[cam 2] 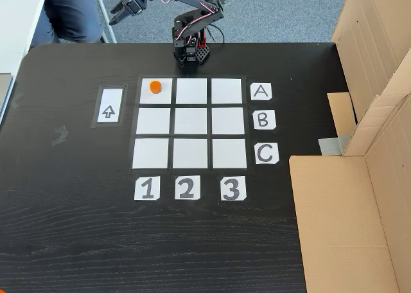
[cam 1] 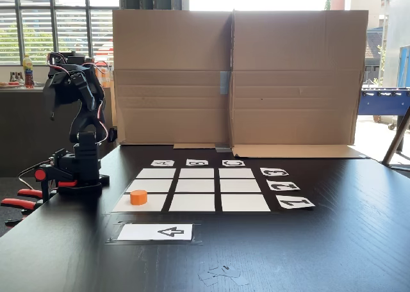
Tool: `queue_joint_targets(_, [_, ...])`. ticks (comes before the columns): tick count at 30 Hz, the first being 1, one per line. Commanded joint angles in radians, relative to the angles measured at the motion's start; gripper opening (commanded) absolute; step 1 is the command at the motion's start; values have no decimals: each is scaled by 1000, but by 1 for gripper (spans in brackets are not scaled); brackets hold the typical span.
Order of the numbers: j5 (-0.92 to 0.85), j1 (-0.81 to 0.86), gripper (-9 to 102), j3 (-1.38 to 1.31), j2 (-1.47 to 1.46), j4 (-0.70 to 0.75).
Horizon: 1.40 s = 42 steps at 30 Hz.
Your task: Pick up the round, orange token and place it in the grid on square A1.
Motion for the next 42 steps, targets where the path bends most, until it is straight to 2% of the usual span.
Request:
queue_joint_targets(1, [-26,71,26,60,98,6])
queue_joint_targets(14, [-37,250,15,357,385,5])
queue_joint_targets(24, [-40,305,6,549,522,-8])
queue_joint_targets(42, [-83,400,3,799,657,-77])
